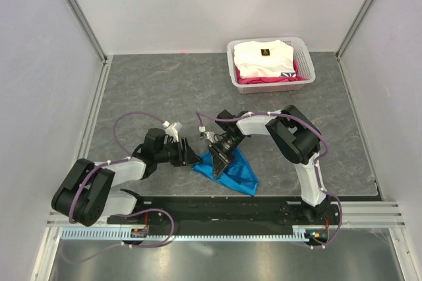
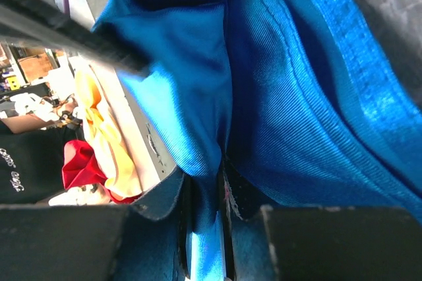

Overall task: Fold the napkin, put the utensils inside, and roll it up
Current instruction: Roll the napkin with the utensil

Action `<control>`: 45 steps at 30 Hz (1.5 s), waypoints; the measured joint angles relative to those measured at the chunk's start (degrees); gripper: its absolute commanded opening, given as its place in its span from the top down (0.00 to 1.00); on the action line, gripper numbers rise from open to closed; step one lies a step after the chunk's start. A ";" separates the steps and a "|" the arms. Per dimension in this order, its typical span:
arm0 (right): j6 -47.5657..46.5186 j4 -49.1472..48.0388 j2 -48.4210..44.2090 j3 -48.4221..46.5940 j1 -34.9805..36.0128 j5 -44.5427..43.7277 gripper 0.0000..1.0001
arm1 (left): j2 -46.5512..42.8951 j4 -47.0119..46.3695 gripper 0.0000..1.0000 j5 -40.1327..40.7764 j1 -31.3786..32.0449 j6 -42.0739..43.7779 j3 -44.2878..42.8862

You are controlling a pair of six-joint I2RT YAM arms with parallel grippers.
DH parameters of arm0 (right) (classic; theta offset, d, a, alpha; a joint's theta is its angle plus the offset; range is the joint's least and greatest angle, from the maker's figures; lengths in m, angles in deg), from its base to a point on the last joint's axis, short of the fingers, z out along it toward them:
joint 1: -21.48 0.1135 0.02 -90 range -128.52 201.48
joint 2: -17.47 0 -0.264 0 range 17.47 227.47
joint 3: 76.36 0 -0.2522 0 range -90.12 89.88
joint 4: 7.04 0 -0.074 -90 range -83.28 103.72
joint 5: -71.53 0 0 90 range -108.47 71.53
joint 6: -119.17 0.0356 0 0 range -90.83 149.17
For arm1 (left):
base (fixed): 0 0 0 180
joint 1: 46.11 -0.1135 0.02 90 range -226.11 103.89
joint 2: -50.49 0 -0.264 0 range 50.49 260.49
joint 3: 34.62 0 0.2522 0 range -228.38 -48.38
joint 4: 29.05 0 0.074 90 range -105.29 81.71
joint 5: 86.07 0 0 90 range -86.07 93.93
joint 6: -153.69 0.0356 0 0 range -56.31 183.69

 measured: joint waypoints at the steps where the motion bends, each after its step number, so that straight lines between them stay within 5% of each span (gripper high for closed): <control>1: -0.07 0.11 0.11 -0.09 -0.02 0.13 0.78 | 0.76 -0.48 0.51 -0.09 0.00 -0.07 -0.02; 6: -0.20 0.55 0.52 -0.42 -0.17 0.44 0.73 | 2.82 -2.03 0.74 -0.96 0.37 -0.20 -0.15; 13: 1.01 2.27 0.35 -1.60 -0.17 0.37 0.47 | 4.52 -1.95 0.98 -2.05 0.59 -0.33 -0.63; 22: 2.67 2.21 -8.70 -2.34 -0.20 -13.44 0.28 | 4.50 7.67 0.98 0.79 0.61 0.02 -5.27; 30: 4.31 -0.24 -28.48 4.22 1.68 -32.28 0.21 | 4.50 13.77 0.98 3.13 0.61 -0.02 -7.67; 45: 5.57 -8.66 -32.89 12.68 24.46 -65.02 0.22 | 6.86 18.36 0.98 3.61 0.61 -0.33 -10.91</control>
